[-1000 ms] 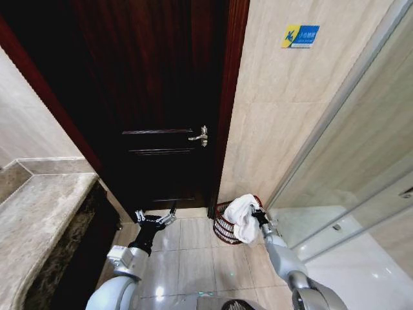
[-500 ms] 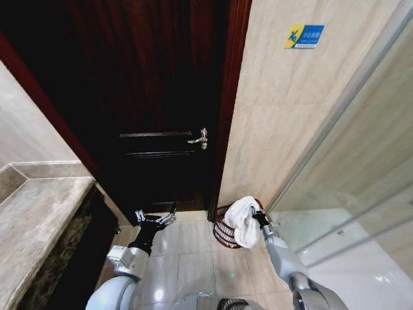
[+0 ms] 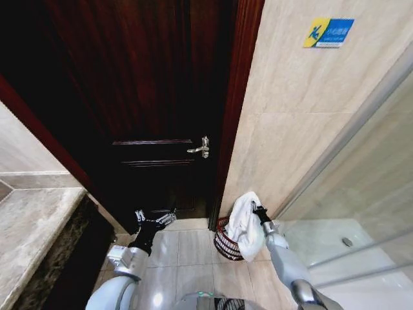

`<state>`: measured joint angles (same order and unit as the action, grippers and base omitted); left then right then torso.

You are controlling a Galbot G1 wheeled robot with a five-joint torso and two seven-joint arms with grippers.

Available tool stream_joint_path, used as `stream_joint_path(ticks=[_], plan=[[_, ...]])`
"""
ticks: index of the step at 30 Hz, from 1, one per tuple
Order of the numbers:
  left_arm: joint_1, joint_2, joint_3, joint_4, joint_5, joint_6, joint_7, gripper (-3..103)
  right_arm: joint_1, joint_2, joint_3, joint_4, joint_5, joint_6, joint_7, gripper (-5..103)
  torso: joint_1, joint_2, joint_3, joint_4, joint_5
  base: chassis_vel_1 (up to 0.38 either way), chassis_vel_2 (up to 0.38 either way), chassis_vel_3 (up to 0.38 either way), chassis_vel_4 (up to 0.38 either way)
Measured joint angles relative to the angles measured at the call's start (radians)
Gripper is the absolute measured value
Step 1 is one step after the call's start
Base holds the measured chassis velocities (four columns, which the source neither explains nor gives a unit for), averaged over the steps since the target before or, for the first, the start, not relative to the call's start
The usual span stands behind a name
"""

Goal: Discard the used towel into the hamper.

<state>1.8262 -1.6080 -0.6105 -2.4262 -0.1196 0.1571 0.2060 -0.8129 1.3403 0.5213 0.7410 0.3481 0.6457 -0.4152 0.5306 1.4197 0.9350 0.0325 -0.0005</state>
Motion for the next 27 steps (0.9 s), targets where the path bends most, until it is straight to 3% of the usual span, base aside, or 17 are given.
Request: stream_joint_path(ticks=[11,20,27], plan=[[0.000,0.000,0.000,0.000,0.000,0.000,0.000,100,-0.052,-0.004,-0.049,0.230,0.079,-0.057,0.041,12,0.001,0.000,0.001,-0.0004,0.0003,0.012,-0.009,-0.008,0.009],[0.000,0.000,0.000,0.000,0.000,0.000,0.000,100,-0.072,0.024,-0.104,0.316,0.128,-0.061,0.042,12,0.001,0.000,0.000,0.0003,0.0004,0.000,0.000,0.000,0.000],[0.000,0.000,0.000,0.000,0.000,0.000,0.000,100,-0.064,0.040,-0.098,0.184,0.096,-0.001,0.034,12,0.001,0.000,0.000,0.0011,0.0008,0.000,0.000,0.000,0.000]])
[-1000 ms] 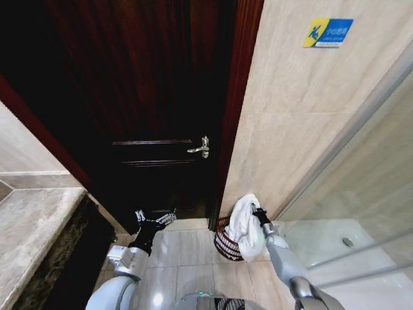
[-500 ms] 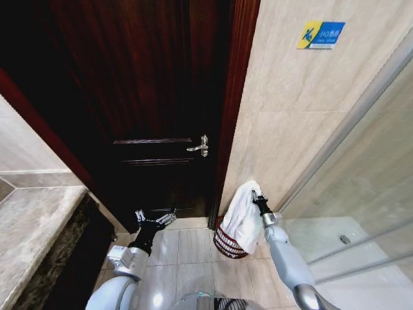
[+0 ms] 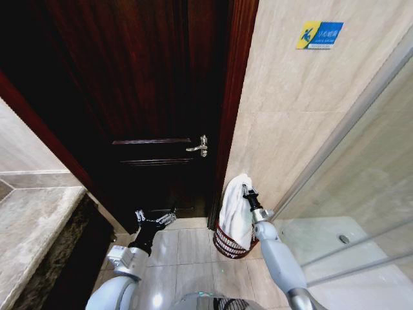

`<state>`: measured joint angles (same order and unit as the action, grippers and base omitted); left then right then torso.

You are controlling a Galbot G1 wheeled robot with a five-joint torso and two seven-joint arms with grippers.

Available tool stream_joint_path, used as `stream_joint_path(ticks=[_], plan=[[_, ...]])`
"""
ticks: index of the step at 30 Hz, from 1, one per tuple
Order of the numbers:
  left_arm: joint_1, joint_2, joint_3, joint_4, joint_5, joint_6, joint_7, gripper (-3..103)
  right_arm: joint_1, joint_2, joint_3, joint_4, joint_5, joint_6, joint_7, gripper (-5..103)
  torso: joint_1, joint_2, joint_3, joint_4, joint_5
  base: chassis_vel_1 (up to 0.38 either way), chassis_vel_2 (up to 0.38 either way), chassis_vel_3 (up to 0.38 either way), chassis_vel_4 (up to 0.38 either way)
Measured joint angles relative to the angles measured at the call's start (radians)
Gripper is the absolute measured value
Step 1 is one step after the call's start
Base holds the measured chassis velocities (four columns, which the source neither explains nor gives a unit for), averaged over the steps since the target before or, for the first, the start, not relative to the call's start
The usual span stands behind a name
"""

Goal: Discard the used towel into the hamper.

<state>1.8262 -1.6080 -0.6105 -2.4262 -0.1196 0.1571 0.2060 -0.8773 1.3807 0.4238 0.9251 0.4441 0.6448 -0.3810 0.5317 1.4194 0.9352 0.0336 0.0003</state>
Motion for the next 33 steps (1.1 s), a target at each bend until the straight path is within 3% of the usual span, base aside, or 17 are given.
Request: stream_joint_path(ticks=[8,14,21,23,27,30,31,33], plan=[[0.000,0.000,0.000,0.000,0.000,0.000,0.000,100,0.069,-0.049,0.057,-0.332,-0.024,0.094,-0.030,12,0.000,0.000,0.000,-0.0009,-0.0001,0.000,0.000,0.000,0.000],[0.000,0.000,0.000,0.000,0.000,0.000,0.000,100,0.062,-0.063,0.103,-0.412,-0.070,0.089,-0.085,12,0.000,0.000,0.000,-0.0010,-0.0005,0.000,0.000,0.000,0.000],[0.000,0.000,0.000,0.000,0.000,0.000,0.000,100,0.059,-0.040,0.177,-0.516,-0.238,0.070,-0.114,12,0.000,0.000,0.000,-0.0011,-0.0002,0.000,0.000,0.000,0.000],[0.000,0.000,0.000,0.000,0.000,0.000,0.000,100,0.082,-0.023,0.218,-0.560,-0.333,0.025,-0.113,12,0.000,0.000,0.000,-0.0009,-0.0003,0.000,0.000,0.000,0.000],[0.000,0.000,0.000,0.000,0.000,0.000,0.000,100,0.101,-0.008,0.232,-0.574,-0.399,-0.034,-0.104,12,0.000,0.000,0.000,-0.0009,-0.0003,0.000,0.000,0.000,0.000],[0.000,0.000,0.000,0.000,0.000,0.000,0.000,100,0.148,0.013,0.279,-0.599,-0.560,-0.114,-0.093,12,0.000,0.000,0.000,-0.0008,-0.0007,0.000,0.000,0.000,0.000],[0.000,0.000,0.000,0.000,0.000,0.000,0.000,100,0.148,0.013,0.279,-0.599,-0.560,-0.114,-0.093,12,0.000,0.000,0.000,-0.0008,-0.0007,0.000,0.000,0.000,0.000],[0.000,0.000,0.000,0.000,0.000,0.000,0.000,100,0.175,0.027,0.289,-0.614,-0.635,-0.197,-0.089,12,0.000,0.000,0.000,-0.0008,-0.0003,0.000,0.000,0.000,0.000]])
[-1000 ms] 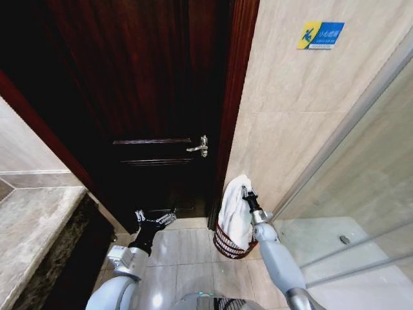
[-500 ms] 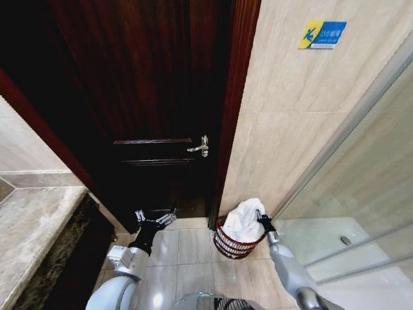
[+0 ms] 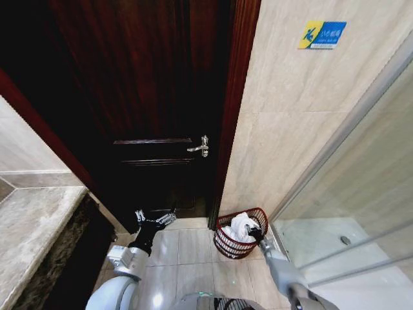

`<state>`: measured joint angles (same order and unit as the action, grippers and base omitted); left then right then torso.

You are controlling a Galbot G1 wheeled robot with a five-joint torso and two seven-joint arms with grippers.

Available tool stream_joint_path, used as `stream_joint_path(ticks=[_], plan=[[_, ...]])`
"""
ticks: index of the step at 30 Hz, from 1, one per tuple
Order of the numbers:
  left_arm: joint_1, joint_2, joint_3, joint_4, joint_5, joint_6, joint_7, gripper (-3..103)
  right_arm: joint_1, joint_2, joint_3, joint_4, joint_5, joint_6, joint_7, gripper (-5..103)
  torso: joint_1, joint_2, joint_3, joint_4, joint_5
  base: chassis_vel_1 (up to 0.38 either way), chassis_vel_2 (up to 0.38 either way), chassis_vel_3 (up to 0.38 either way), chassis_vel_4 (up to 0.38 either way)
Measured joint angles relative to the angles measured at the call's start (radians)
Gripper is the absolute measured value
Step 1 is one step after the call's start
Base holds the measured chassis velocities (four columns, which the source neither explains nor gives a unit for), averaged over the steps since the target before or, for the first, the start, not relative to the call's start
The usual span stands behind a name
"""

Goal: Discard the used towel into the hamper.

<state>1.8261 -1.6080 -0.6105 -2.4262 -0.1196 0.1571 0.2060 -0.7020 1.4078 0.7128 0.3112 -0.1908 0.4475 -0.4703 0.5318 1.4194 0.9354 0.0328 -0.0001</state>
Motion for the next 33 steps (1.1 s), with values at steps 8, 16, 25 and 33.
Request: stream_joint_path(ticks=[8,16,25,33], plan=[[0.000,0.000,0.000,0.000,0.000,0.000,0.000,100,0.047,0.027,-0.001,-0.054,-0.129,-0.181,0.056,12,0.000,0.000,0.000,0.0000,0.0001,0.000,0.000,0.000,0.000],[0.000,0.000,0.000,0.000,0.000,0.000,0.000,100,0.066,0.008,-0.074,-0.085,-0.102,-0.262,0.088,12,0.000,0.000,0.000,0.0000,0.0002,0.000,0.000,0.000,0.000],[0.000,0.000,0.000,0.000,0.000,0.000,0.000,100,0.093,0.013,-0.085,-0.118,-0.103,-0.326,0.130,12,0.000,0.000,0.000,-0.0002,-0.0001,0.000,0.000,0.000,0.000],[0.000,0.000,0.000,0.000,0.000,0.000,0.000,100,0.130,0.038,-0.082,-0.149,-0.119,-0.358,0.151,12,0.000,0.000,0.000,-0.0002,0.0000,0.000,0.000,0.000,0.000]])
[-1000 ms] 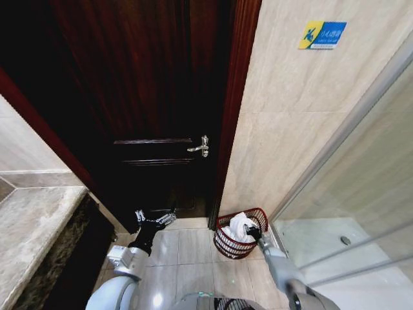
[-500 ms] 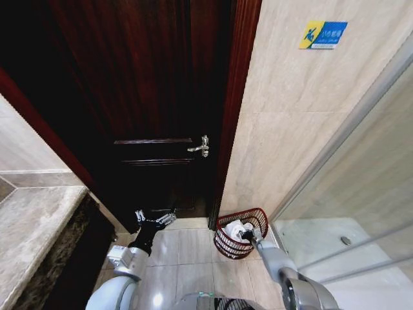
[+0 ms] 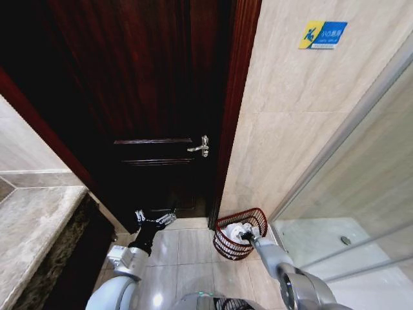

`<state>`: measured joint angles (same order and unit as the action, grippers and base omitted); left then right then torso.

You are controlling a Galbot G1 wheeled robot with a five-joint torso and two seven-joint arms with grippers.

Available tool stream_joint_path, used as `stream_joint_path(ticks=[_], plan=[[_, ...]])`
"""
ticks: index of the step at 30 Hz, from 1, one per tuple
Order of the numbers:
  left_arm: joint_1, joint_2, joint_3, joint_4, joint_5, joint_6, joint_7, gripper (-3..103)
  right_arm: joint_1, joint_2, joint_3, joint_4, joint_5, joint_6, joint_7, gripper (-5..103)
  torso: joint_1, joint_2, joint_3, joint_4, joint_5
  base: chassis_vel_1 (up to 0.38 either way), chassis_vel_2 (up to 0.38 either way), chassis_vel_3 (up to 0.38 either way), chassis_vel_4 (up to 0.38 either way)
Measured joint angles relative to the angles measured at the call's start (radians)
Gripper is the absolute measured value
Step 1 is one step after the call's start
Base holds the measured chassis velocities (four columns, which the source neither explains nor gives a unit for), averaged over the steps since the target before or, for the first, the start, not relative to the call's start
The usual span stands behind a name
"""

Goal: Discard the used towel into the hamper.

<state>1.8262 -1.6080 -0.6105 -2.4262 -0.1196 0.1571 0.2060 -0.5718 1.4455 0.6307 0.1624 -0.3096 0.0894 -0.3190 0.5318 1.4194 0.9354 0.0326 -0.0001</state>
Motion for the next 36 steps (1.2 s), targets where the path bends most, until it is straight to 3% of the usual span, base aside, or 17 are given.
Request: stream_joint_path(ticks=[6,16,23,27,36], plan=[[0.000,0.000,0.000,0.000,0.000,0.000,0.000,100,0.025,0.019,0.004,-0.015,0.074,-0.020,0.013,12,0.000,0.000,0.000,0.0000,0.0000,0.000,0.000,0.000,0.000],[0.000,0.000,0.000,0.000,0.000,0.000,0.000,100,0.068,0.046,-0.011,-0.019,0.350,-0.008,0.004,12,0.000,0.000,0.000,0.0000,0.0002,0.000,0.000,0.000,0.000],[0.000,0.000,0.000,0.000,0.000,0.000,0.000,100,0.083,0.041,0.000,-0.015,0.429,0.018,-0.001,12,0.000,0.000,0.000,0.0000,0.0000,0.000,0.000,0.000,0.000],[0.000,0.000,0.000,0.000,0.000,0.000,0.000,100,0.073,0.039,0.000,0.009,0.424,0.021,-0.003,12,0.000,0.000,0.000,0.0003,0.0000,0.000,0.000,0.000,0.000],[0.000,0.000,0.000,0.000,0.000,0.000,0.000,100,-0.024,-0.004,0.016,0.045,0.269,0.041,-0.033,12,0.000,0.000,0.000,0.0000,0.0002,0.000,0.000,0.000,0.000]])
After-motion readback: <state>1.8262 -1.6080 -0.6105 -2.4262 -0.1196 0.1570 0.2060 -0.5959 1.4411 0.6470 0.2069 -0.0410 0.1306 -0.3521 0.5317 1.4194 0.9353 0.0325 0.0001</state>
